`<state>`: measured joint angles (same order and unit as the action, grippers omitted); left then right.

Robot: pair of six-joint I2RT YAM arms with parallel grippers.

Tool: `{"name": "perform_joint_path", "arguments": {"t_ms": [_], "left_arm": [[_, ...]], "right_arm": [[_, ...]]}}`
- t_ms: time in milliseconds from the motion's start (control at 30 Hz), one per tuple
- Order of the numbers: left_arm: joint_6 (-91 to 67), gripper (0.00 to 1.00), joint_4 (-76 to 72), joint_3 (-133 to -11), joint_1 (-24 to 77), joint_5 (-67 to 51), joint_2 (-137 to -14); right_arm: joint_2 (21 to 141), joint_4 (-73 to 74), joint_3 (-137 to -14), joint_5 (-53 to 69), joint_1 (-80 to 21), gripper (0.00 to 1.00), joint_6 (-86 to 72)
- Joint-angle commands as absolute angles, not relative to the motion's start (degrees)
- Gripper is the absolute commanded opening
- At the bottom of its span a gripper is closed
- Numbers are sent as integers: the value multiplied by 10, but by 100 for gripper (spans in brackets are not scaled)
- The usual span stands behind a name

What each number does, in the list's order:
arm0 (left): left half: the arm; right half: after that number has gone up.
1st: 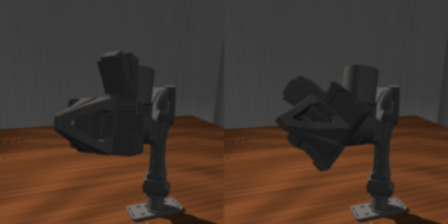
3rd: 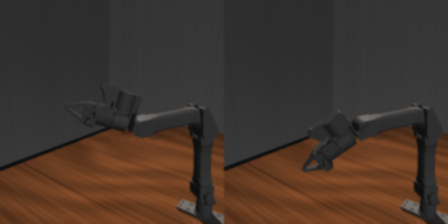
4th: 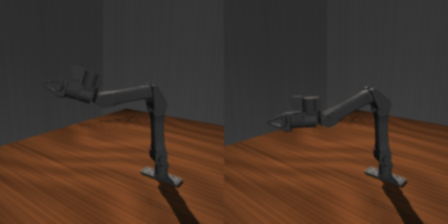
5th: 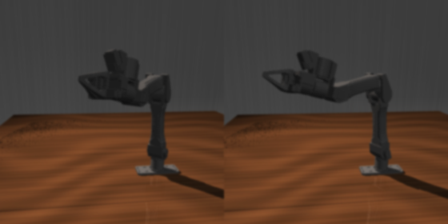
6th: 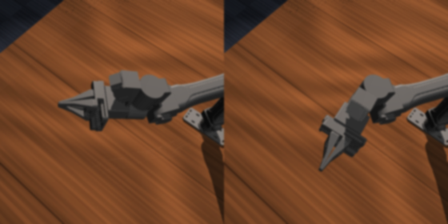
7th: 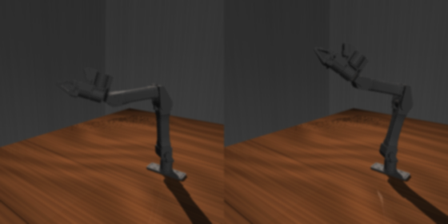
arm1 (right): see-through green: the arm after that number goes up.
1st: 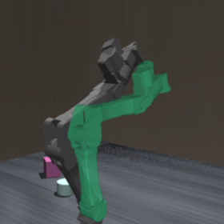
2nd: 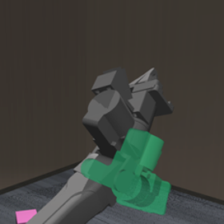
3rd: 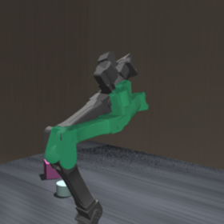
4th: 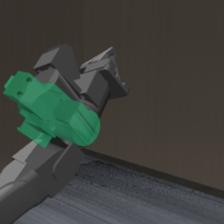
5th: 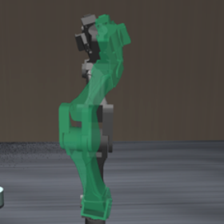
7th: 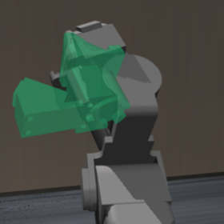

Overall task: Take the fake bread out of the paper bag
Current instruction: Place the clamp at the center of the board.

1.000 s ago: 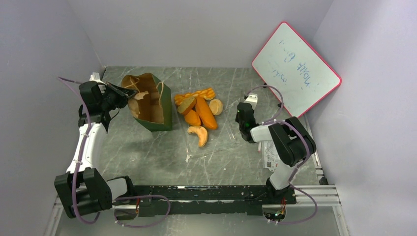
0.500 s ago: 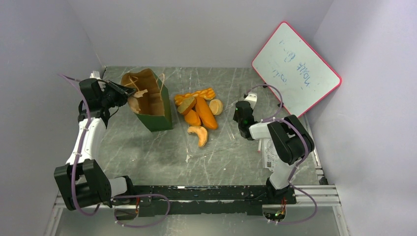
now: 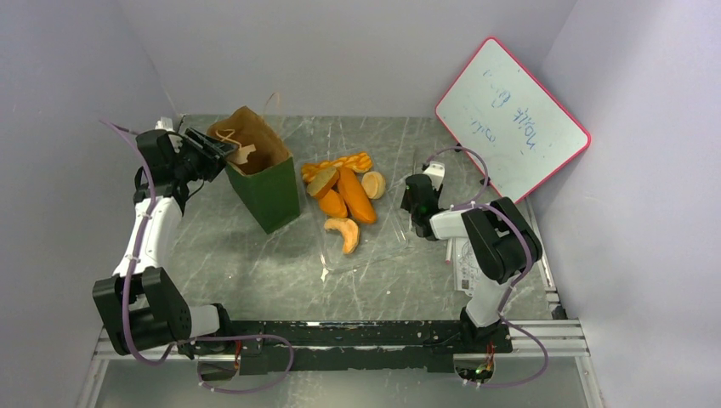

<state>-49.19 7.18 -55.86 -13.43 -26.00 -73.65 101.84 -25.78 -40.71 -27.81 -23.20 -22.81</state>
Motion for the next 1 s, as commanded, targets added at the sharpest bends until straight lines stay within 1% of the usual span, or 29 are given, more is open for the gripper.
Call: {"name": "perform_joint_path", "arguments": {"t_ms": [0, 133, 233, 267, 400, 433, 467, 500, 667, 767, 967], "left_arm": [[-479, 62, 74, -591, -140, -263, -743], [-475, 65, 78, -605, -140, -269, -745], [-476, 66, 79, -611, -140, -277, -742], [-476, 67, 79, -613, -140, -279, -739], [-467, 70, 85, -626, -139, -281, -729], [-465, 71, 87, -629, -139, -282, -726], [-461, 71, 94, -634, -139, -283, -725], [-456, 72, 103, -640, -139, -283, -723], [-446, 73, 123, -649, -139, -285, -709], [-441, 73, 134, -654, -139, -286, -702], [-427, 74, 156, -663, -139, -275, -672]], "right_arm": [[1016, -253, -420, -289, -229, 54, -234], [1008, -248, -422, -291, -229, 55, -232], [1000, -247, -422, -292, -228, 56, -232], [996, -247, -422, -294, -228, 58, -233], [980, -244, -422, -302, -229, 59, -230], [975, -241, -423, -305, -229, 74, -228], [971, -240, -424, -305, -229, 79, -228], [967, -239, -424, -305, -229, 81, -226], [953, -230, -428, -307, -229, 82, -225], [942, -226, -428, -309, -229, 86, -223], [917, -212, -435, -321, -229, 86, -217]]}}
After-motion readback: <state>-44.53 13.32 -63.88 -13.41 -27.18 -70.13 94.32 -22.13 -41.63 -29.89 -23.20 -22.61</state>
